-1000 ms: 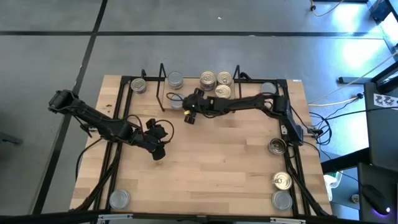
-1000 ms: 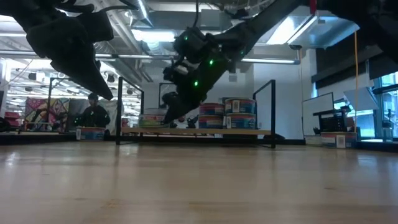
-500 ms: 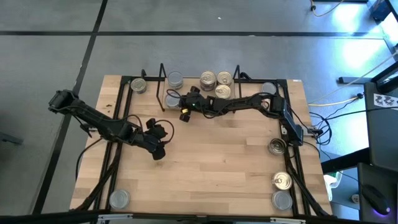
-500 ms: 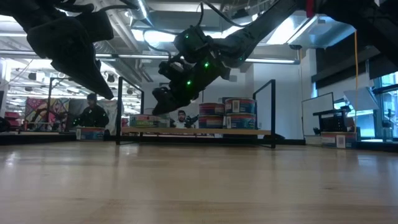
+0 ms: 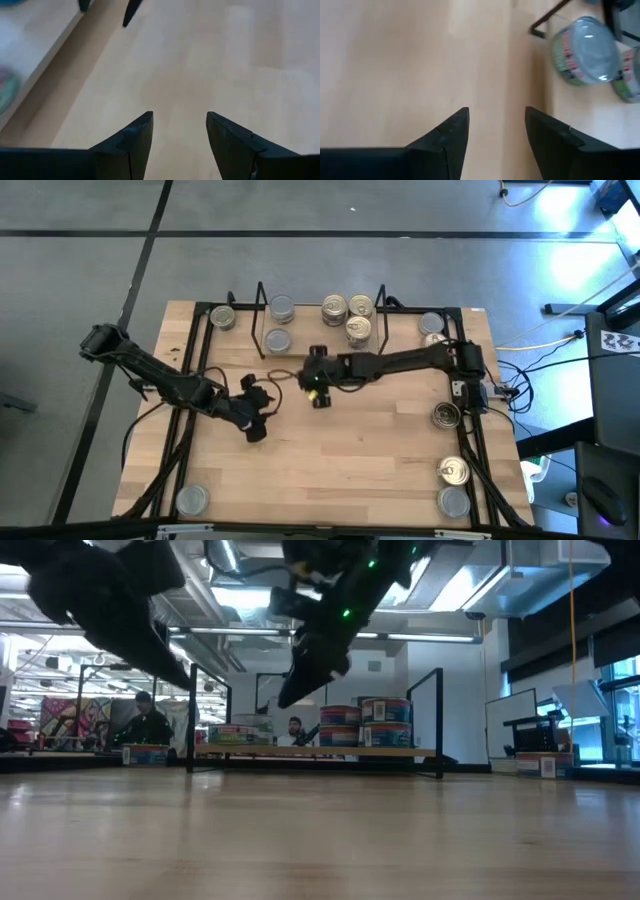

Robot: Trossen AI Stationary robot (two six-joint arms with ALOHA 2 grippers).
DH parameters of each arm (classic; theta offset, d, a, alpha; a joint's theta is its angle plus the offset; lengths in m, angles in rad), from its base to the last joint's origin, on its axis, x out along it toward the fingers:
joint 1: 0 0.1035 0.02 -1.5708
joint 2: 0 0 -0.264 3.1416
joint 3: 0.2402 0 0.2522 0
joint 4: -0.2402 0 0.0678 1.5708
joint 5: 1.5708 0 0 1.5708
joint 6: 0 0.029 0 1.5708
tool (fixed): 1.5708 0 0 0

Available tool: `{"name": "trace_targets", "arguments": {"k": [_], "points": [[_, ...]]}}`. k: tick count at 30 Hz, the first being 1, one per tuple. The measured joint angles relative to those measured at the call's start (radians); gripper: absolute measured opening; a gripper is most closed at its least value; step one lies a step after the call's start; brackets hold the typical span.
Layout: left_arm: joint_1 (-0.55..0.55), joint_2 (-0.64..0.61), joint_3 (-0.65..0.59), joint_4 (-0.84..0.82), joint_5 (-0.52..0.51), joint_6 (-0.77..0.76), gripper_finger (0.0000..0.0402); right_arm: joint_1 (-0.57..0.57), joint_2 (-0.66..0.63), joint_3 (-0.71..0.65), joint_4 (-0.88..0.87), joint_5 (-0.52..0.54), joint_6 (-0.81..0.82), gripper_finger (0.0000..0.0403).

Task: Stack canned seafood by type on shelf
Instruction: Stack the green and white tuna can on top of the green and white tuna can on the shelf

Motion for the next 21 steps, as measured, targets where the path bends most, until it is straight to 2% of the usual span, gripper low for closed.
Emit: {"name": "trace_targets", "arguments": {"k": [5,9,12,14,17,21], "points": [[-0.063,0.029,0.000,0.092,-0.001,0.032,0.0182,0.059,-0.052,-0.117,0.025,0.011,0.053,0.0190],[-0.116,0.049,0.039,0.080,0.000,-0.027,0.0182,0.091,-0.119,-0.253,0.088,0.091,0.137,0.0190],[-0.171,0.083,0.114,0.047,0.000,-0.043,0.0178,0.118,-0.164,-0.356,0.124,0.145,0.213,0.0190],[-0.214,0.114,0.191,-0.030,0.000,-0.051,0.0171,0.142,-0.188,-0.410,0.165,0.168,0.265,0.0190],[-0.282,0.170,0.315,-0.233,0.023,-0.117,0.0157,0.180,-0.206,-0.463,0.224,0.168,0.331,0.0190],[-0.374,0.236,0.438,-0.481,0.191,-0.325,0.0142,0.234,-0.203,-0.493,0.267,0.162,0.385,0.0190]]}}
